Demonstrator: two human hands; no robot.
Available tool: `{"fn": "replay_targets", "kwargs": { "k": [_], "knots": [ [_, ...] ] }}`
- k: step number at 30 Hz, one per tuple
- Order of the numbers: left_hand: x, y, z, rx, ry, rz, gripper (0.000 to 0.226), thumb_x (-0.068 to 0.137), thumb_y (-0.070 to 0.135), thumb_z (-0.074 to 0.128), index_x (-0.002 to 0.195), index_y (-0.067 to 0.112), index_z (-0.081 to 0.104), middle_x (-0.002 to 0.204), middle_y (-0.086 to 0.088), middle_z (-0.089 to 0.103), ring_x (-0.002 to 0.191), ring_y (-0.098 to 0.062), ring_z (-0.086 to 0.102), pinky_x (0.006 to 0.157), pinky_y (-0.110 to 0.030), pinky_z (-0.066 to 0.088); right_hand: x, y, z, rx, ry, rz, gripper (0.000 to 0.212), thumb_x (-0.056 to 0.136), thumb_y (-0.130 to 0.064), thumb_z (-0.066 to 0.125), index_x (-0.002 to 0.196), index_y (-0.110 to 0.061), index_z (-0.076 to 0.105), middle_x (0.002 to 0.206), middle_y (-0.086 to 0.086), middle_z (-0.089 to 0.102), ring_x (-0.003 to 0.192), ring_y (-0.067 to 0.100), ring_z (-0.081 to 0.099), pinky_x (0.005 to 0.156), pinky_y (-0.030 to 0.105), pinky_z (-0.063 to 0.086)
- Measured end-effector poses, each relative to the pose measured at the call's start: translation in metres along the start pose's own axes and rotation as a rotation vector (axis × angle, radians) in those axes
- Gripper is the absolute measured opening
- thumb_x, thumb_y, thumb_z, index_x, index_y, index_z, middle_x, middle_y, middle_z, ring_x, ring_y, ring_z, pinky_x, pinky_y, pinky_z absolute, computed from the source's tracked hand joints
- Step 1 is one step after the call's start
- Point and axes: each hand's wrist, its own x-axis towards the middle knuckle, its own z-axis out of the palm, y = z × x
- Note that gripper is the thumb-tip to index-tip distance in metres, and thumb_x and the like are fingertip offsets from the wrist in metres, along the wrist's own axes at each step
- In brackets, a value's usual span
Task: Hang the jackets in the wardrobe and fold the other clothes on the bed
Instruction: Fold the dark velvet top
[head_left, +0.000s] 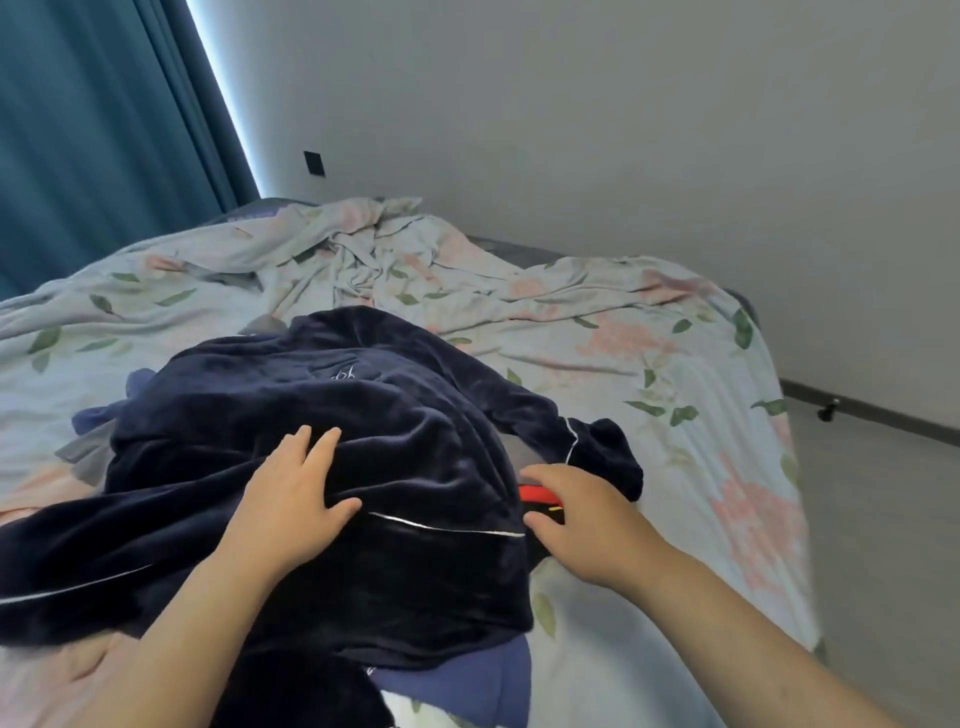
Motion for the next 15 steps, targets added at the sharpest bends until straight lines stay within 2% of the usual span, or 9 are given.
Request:
{"fn": "replay_targets", "kwargs": {
  "k": [2, 4, 6, 8, 10, 12, 14, 15],
  "knots": [
    [0.014, -0.011, 0.010, 0.082, -0.036, -0.007, 0.092, 0.082, 0.065, 0.061, 0.156, 0.028, 0.020, 0.160, -0.013, 0.025, 0.146, -0.030, 0.026, 0.117, -0.040, 0.026, 0.015, -0.001, 0.017, 0.004, -0.029, 0.011, 0.052, 0.092, -0.041, 0.059, 0.142, -0.040, 0.042, 0.143, -0.022, 0.045, 0.129, 0.001, 0.047, 0.102, 0.019, 0.037],
    [0.020, -0.016, 0.023, 0.186, -0.038, 0.027, 0.074, 0.085, 0.065, 0.056, 0.149, 0.034, 0.037, 0.151, -0.010, 0.042, 0.134, -0.029, 0.044, 0.106, -0.040, 0.038, 0.026, -0.004, 0.031, 0.020, -0.031, 0.035, 0.058, 0.092, -0.044, 0.059, 0.145, -0.039, 0.036, 0.149, -0.019, 0.039, 0.134, 0.004, 0.042, 0.101, 0.017, 0.031],
    [0.019, -0.013, 0.035, 0.202, 0.027, 0.084, 0.046, 0.087, 0.053, 0.062, 0.128, 0.033, 0.063, 0.128, -0.006, 0.062, 0.109, -0.030, 0.061, 0.085, -0.042, 0.047, 0.033, -0.007, 0.040, 0.092, -0.053, 0.100, 0.065, 0.093, -0.046, 0.058, 0.150, -0.041, 0.027, 0.155, -0.016, 0.032, 0.139, 0.006, 0.036, 0.106, 0.021, 0.030],
    [0.015, -0.005, 0.039, 0.128, 0.093, 0.117, 0.024, 0.087, 0.040, 0.067, 0.107, 0.028, 0.073, 0.100, 0.002, 0.068, 0.087, -0.027, 0.064, 0.070, -0.037, 0.046, 0.037, -0.013, 0.046, 0.235, -0.087, 0.202, 0.072, 0.093, -0.044, 0.059, 0.152, -0.043, 0.018, 0.156, -0.012, 0.032, 0.135, 0.009, 0.039, 0.113, 0.033, 0.034],
    [0.010, 0.001, 0.040, 0.003, 0.118, 0.108, 0.016, 0.091, 0.037, 0.062, 0.099, 0.027, 0.071, 0.086, 0.009, 0.066, 0.081, -0.022, 0.063, 0.067, -0.035, 0.044, 0.040, -0.018, 0.050, 0.451, -0.064, 0.273, 0.068, 0.094, -0.039, 0.060, 0.152, -0.044, 0.023, 0.143, -0.018, 0.048, 0.128, 0.009, 0.047, 0.110, 0.035, 0.040],
    [0.003, 0.005, 0.039, -0.205, 0.093, 0.091, 0.012, 0.092, 0.037, 0.057, 0.094, 0.030, 0.068, 0.082, 0.014, 0.065, 0.081, -0.014, 0.062, 0.069, -0.032, 0.044, 0.043, -0.020, 0.052, 0.604, 0.018, 0.356, 0.052, 0.096, -0.034, 0.059, 0.145, -0.033, 0.041, 0.122, -0.021, 0.060, 0.118, 0.009, 0.056, 0.102, 0.031, 0.045],
    [-0.008, 0.010, 0.035, -0.418, 0.043, 0.079, 0.009, 0.092, 0.035, 0.058, 0.093, 0.036, 0.066, 0.082, 0.020, 0.066, 0.082, -0.003, 0.061, 0.073, -0.027, 0.045, 0.042, -0.019, 0.052, 0.614, 0.035, 0.404, 0.030, 0.097, -0.031, 0.057, 0.118, -0.012, 0.066, 0.100, -0.008, 0.067, 0.094, 0.012, 0.062, 0.087, 0.032, 0.050],
    [-0.014, 0.014, 0.032, -0.478, 0.025, 0.095, 0.009, 0.092, 0.034, 0.059, 0.094, 0.038, 0.066, 0.083, 0.023, 0.067, 0.083, 0.000, 0.061, 0.074, -0.025, 0.046, 0.038, -0.017, 0.050, 0.610, 0.036, 0.399, 0.033, 0.097, -0.030, 0.056, 0.102, 0.002, 0.064, 0.086, -0.002, 0.061, 0.082, 0.014, 0.058, 0.077, 0.031, 0.047]
  ]
}}
